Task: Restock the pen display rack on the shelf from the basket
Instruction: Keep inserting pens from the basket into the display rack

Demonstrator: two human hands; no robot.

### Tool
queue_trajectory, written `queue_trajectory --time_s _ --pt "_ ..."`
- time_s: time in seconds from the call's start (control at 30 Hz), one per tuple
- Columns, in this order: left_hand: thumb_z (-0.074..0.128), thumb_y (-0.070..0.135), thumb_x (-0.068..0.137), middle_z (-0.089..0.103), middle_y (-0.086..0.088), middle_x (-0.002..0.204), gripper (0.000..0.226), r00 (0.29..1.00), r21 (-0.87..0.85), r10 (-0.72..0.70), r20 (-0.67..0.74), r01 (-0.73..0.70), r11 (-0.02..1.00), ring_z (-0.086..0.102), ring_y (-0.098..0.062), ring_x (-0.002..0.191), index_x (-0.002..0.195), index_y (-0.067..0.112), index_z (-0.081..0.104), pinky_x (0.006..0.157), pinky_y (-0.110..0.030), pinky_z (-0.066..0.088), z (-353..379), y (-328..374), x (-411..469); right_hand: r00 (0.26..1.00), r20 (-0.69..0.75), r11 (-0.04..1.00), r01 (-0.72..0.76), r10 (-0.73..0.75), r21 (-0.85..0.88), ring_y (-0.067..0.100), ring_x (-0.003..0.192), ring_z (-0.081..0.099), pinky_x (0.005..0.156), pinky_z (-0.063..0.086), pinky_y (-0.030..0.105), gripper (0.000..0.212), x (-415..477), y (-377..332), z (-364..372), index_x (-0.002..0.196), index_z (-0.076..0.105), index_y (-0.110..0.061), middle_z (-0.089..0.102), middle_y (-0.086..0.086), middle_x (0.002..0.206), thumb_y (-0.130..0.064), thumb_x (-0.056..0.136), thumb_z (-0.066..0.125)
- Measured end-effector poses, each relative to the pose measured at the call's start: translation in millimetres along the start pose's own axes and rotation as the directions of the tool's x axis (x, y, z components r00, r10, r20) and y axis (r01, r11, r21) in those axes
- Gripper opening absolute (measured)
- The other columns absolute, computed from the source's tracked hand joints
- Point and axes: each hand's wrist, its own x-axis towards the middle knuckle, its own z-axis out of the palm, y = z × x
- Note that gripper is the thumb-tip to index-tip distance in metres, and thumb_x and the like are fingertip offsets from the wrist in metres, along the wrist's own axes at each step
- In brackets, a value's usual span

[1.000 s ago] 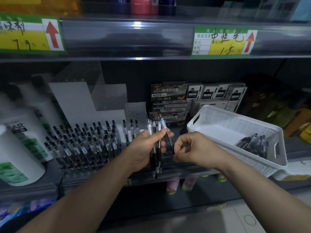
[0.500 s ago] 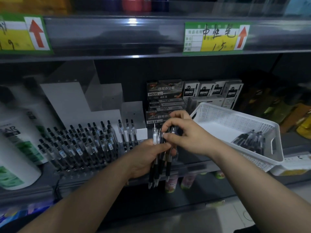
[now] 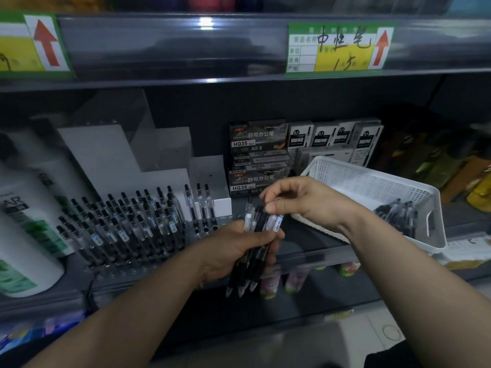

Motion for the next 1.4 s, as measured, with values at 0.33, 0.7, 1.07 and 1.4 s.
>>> queue_trajectory --time_s 0.33,0.7,1.07,1.4 --pt "0.06 0.018 0.093 0.064 -0.004 0.078 0.015 1.0 -0.05 0.016 0.003 -0.016 0.999 0.062 -0.017 0.069 0.101 0.008 0.067 0.066 -0.033 0.053 4.2 3.6 0.2 1.0 -0.019 0.999 -0.017 0.017 -0.037 0.014 0.084 0.061 0.084 0.051 0.027 0.016 1.0 3.5 -5.0 0.089 0.067 -0.009 0.066 0.007 0.088 -0.008 0.076 0.076" --pt "0.066 0.022 0.085 0.064 -0.004 0.079 0.027 1.0 -0.037 0.001 0.01 0.0 0.999 0.062 -0.017 0.071 0.107 0.007 0.067 0.066 -0.033 0.051 -1.0 -3.2 2.3 0.972 -0.229 0.951 0.015 0.059 0.308 0.011 0.071 0.064 0.074 0.055 0.022 0.008 2.8 5.9 -12.5 0.088 0.061 -0.006 0.066 0.005 0.079 0.001 0.09 0.058" --pt "0.06 0.022 0.093 0.059 -0.001 0.072 0.02 0.986 -0.079 0.02 -0.164 -0.033 0.996 0.054 -0.014 0.061 0.104 0.007 0.054 0.057 -0.03 0.048 -0.9 -3.4 9.8 0.747 -0.655 0.946 0.28 -0.109 0.161 0.018 0.063 0.066 0.07 0.058 0.029 0.023 -13.3 -2.1 -15.6 0.082 0.051 -0.011 0.052 0.016 0.071 0.011 0.086 0.052" --pt "0.052 0.017 0.099 0.068 -0.004 0.08 0.023 0.939 -0.143 0.155 -0.308 -0.207 0.968 0.063 -0.014 0.07 0.109 0.001 0.064 0.062 -0.03 0.053 3.8 9.6 22.9 0.913 -0.334 0.967 0.184 -0.235 -0.179 0.013 0.059 0.048 0.059 0.044 0.027 0.03 -32.2 28.9 16.8 0.069 0.06 -0.018 0.055 0.0 0.068 0.011 0.072 0.066"
